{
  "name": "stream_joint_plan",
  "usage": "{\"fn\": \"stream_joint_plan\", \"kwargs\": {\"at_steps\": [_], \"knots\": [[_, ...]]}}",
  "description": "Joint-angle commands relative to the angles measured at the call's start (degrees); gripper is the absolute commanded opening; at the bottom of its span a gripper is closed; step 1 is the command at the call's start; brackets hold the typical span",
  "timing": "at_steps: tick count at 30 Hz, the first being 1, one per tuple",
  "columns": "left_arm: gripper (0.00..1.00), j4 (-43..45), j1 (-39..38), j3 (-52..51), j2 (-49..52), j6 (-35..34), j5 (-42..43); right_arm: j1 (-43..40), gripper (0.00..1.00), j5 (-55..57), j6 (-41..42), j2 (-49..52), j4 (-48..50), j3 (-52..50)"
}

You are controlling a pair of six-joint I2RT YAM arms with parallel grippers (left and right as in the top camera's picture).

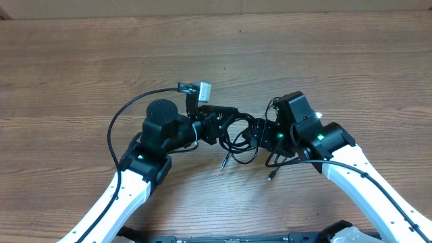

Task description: Untangle cables

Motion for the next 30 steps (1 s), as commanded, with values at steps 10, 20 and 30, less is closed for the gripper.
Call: {"fn": "stream_joint_plan", "kwargs": {"at_steps": [10, 20, 30], "knots": [[0.04, -5.53, 5.16, 2.45, -2.4, 3.1, -0.35, -1.14, 0.72, 7.61, 0.66, 1.86, 2.71, -2.67], [0.04, -7.41, 5.16, 2.45, -1.4, 13.16, 2.08, -1.18, 0.47, -11.17, -5.38, 0.81, 7.02, 0.61], [0.04, -4.39, 5.16, 2.45, -1.4, 13.66, 3.91, -1.18, 0.04, -21.68, -5.38, -2.64, 10.14, 1.22]]}}
